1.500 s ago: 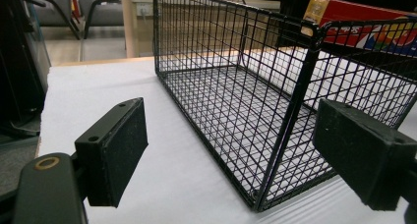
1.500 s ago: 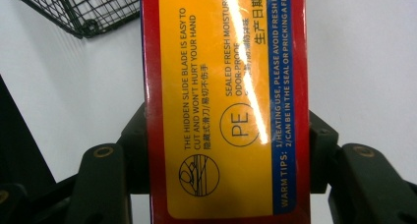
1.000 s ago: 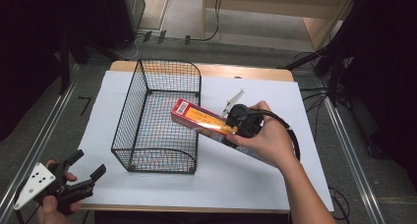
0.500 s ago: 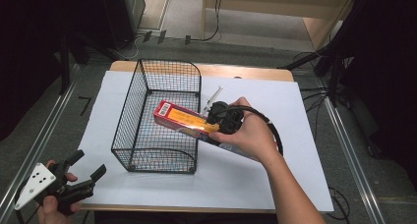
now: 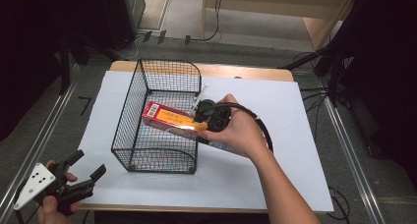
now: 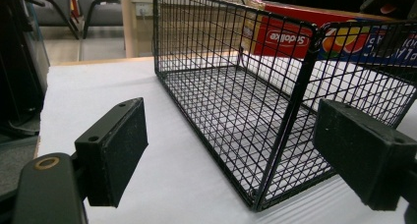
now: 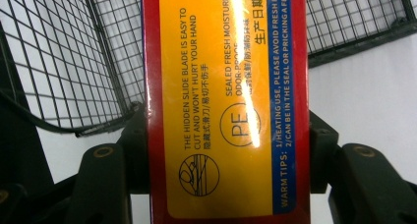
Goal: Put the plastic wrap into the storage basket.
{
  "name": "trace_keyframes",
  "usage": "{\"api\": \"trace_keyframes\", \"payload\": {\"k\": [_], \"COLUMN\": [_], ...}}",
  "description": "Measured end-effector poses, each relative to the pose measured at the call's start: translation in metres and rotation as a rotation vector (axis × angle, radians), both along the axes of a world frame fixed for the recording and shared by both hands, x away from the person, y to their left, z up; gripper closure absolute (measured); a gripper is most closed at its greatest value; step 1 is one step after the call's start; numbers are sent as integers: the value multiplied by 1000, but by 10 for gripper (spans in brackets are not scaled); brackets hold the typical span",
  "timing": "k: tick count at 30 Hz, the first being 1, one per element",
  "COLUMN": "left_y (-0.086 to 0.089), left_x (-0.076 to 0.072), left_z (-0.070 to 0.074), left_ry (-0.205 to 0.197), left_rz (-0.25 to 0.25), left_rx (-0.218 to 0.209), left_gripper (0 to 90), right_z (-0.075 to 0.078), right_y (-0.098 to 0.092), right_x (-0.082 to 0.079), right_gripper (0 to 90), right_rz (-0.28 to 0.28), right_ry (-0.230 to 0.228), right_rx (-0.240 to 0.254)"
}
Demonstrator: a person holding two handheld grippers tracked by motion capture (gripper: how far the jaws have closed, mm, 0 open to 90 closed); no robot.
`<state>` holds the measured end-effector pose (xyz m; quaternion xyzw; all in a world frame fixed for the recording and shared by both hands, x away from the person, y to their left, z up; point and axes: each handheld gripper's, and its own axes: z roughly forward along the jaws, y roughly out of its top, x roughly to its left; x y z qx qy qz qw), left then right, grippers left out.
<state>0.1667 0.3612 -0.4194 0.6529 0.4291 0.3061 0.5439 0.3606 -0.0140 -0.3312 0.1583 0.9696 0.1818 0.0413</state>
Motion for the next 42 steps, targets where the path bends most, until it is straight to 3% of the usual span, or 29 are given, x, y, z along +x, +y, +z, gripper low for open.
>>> {"api": "trace_keyframes", "payload": {"k": [17, 23, 31, 42], "left_y": [0, 0, -1, 0], "left_x": [0, 0, 0, 0], "left_z": [0, 0, 0, 0], "left_ry": [1, 0, 1, -2], "left_rz": [-1, -3, -5, -6], "left_rx": [-2, -3, 2, -2], "left_gripper": [139, 139, 139, 139], "right_z": [2, 2, 2, 1], "right_y": [31, 34, 38, 38], "right_x": [1, 2, 2, 3], "right_gripper": [409, 407, 401, 389], "right_rz": [62, 62, 72, 77], "right_ry": [-1, 10, 10, 7], "right_rx": [-15, -4, -32, -17]}}
